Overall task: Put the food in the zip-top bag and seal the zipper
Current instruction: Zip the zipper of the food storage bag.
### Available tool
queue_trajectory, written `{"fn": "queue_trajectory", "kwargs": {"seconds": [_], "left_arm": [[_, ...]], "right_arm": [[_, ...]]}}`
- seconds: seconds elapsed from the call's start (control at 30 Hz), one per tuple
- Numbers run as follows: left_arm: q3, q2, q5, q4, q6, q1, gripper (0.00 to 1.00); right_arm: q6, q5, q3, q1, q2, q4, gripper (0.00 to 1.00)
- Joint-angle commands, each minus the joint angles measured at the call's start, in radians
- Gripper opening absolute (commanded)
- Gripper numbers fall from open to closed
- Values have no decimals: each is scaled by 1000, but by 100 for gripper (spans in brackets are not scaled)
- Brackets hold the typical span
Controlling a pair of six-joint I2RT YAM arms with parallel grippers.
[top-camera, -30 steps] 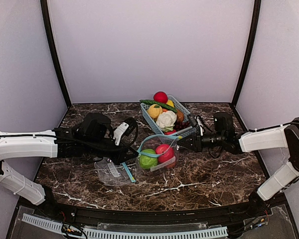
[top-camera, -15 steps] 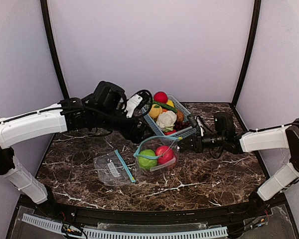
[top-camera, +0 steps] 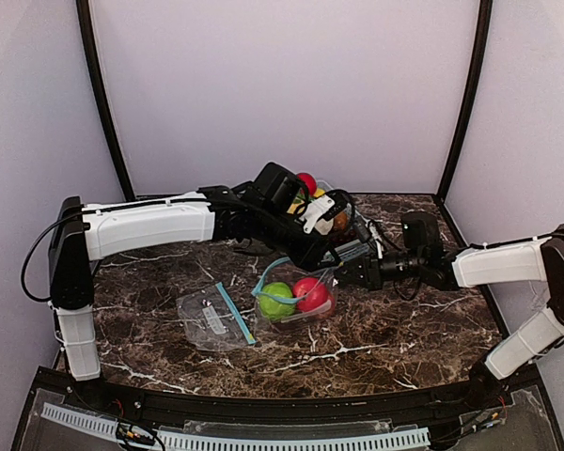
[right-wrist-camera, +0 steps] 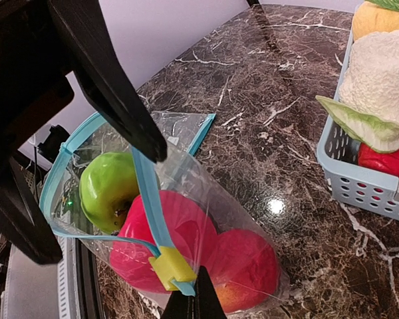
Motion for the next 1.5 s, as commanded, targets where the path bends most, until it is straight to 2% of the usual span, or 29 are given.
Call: {"fn": "queue_trajectory", "kwargs": {"seconds": [0.0, 0.27, 0.33, 0.43, 0.53, 0.67, 0.93, 1.47], "left_arm": [[52, 44, 66, 53, -6, -9, 50], [55, 93, 6, 66, 8, -9, 49], [54, 96, -2, 67, 11, -9, 45], [47, 98, -7, 69, 10, -9, 36], [41, 97, -5, 71, 9, -9, 33], [43, 97, -2, 59, 14, -10, 19], [48, 91, 14, 27, 25, -10, 2], [49, 51, -42, -60, 102, -9, 1]], "right_arm": [[-12, 12, 29, 13, -19, -14, 0], [-12, 11, 36, 19, -21, -22, 0], [-11, 13, 34, 19, -22, -26, 0], [-12, 18, 33, 19, -25, -31, 0], [-12, 25, 29, 19, -27, -33, 0], [-11, 42, 28, 20, -26, -36, 0], [12, 102, 31, 18, -30, -51, 0], [78, 249, 41, 7, -68, -178, 0]]}}
